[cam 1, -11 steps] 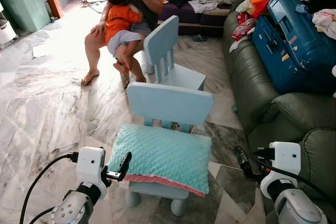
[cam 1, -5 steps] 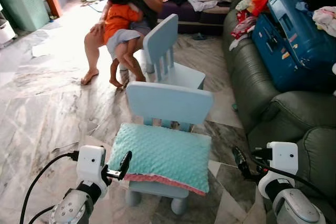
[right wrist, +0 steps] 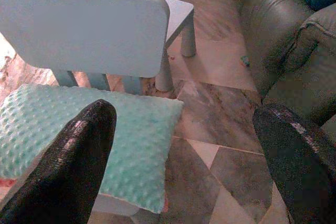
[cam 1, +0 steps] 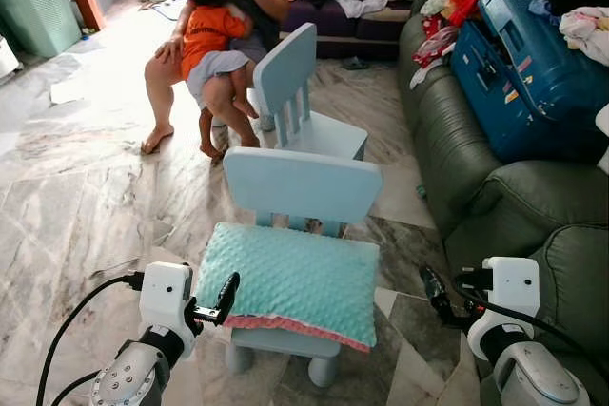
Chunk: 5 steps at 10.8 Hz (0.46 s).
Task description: Move the pillow to the sofa
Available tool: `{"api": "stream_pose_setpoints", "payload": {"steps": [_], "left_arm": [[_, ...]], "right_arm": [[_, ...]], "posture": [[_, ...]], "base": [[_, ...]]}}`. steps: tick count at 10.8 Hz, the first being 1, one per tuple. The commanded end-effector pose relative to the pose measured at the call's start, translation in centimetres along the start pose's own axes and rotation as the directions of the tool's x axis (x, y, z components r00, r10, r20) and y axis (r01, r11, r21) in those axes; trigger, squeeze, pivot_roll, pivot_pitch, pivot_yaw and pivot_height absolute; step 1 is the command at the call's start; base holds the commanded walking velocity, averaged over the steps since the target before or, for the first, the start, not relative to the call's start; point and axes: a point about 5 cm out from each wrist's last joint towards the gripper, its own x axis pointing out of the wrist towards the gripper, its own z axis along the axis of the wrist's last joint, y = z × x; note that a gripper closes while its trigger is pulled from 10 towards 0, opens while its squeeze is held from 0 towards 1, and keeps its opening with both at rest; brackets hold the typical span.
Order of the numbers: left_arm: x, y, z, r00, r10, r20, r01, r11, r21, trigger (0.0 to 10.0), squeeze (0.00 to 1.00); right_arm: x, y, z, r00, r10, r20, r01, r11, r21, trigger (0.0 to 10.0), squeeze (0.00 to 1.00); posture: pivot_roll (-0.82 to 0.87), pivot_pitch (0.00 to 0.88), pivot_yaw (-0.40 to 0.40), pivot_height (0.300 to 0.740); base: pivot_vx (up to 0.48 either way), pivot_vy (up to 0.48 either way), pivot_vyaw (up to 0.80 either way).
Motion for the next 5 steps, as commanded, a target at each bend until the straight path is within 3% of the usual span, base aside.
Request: {"api": "stream_pose_setpoints", "payload": {"steps": [1,5], "left_arm": [[-0.08,0.19,0.05,1.000,0.009,-0.006,-0.009,1.000,0.011,10.0,0.00],[-0.10,0.28,0.11,1.000,0.018,-0.003,-0.018,1.000,0.014,10.0,0.00]], "right_arm": [[-0.23,-0.07,0.40,1.000,-0.004,0.011,0.004,1.000,-0.017,10.0,0.00],[-0.31,0.03,0.41,1.000,0.001,0.009,-0.001,1.000,-0.015,10.0,0.00]], "posture": [[-0.11,0.142,-0.034,0.720],[-0.11,0.149,-0.034,0.660]], "base": [[0.000,0.000,0.00],[0.000,0.000,0.00]]}}
